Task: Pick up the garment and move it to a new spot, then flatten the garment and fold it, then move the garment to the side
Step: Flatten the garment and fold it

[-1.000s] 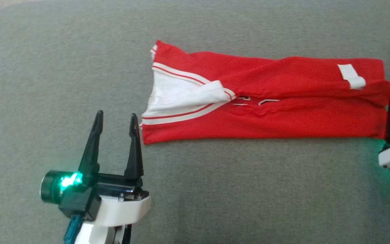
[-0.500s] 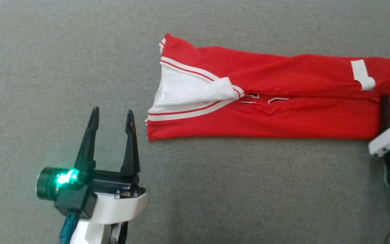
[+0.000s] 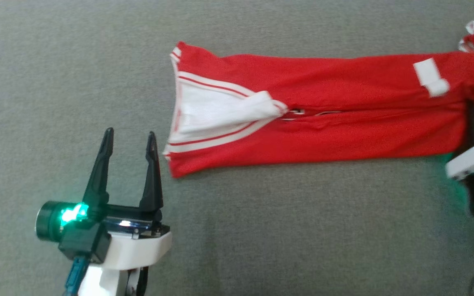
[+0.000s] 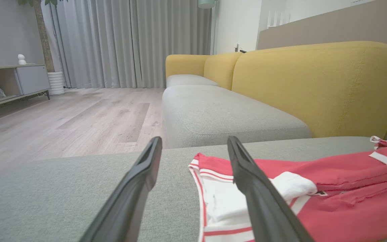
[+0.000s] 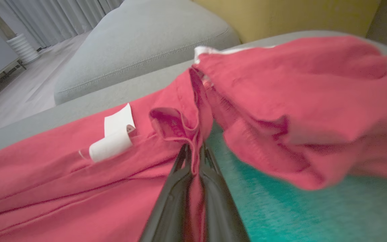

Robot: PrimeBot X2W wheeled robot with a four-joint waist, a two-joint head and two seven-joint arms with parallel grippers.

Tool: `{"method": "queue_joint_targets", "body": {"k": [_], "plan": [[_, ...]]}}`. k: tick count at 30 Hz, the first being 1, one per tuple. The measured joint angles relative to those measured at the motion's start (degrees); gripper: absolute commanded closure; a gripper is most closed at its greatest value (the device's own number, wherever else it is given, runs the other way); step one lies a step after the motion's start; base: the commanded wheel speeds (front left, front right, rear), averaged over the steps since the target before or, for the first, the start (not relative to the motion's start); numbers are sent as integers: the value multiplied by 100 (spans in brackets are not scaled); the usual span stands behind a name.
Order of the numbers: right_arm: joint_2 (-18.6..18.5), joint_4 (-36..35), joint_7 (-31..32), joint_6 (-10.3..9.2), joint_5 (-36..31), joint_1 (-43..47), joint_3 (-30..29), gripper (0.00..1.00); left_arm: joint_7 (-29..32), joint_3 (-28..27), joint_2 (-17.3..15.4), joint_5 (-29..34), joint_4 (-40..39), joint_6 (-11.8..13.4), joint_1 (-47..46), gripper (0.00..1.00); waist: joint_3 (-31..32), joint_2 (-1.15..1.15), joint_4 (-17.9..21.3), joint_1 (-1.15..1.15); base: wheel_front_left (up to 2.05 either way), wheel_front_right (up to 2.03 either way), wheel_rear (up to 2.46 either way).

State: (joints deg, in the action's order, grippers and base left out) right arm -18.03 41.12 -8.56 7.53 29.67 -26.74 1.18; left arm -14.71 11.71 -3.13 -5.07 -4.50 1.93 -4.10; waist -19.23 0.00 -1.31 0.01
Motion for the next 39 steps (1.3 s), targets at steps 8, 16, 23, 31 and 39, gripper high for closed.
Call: {"method": "queue_joint_targets", "body": {"k": [8,16,23,31,39], "plan": [[-433,-1071,349,0,426,-57,-224,100,0,-68,8,10,58,-97,-9,0,47,0,198,0,0,0,0],[-35,-3265,1248,0,1128,65,-42,100,0,-11,13,5,146,-143,-14,0,140,0,31,0,0,0,0],[750,-4078,1812,0,975,322,742,100,-1,91,14,-110,205,-132,-25,0,140,0,-246,-1,0,0,0],[1282,-3362,1867,0,906,74,1845,100,0,326,19,-268,293,-33,-140,0,94,0,-639,-1,0,0,0],[1363,-2349,1534,0,880,-233,2529,0,0,408,19,-398,377,59,-163,0,20,0,-946,0,0,0,0]]}}
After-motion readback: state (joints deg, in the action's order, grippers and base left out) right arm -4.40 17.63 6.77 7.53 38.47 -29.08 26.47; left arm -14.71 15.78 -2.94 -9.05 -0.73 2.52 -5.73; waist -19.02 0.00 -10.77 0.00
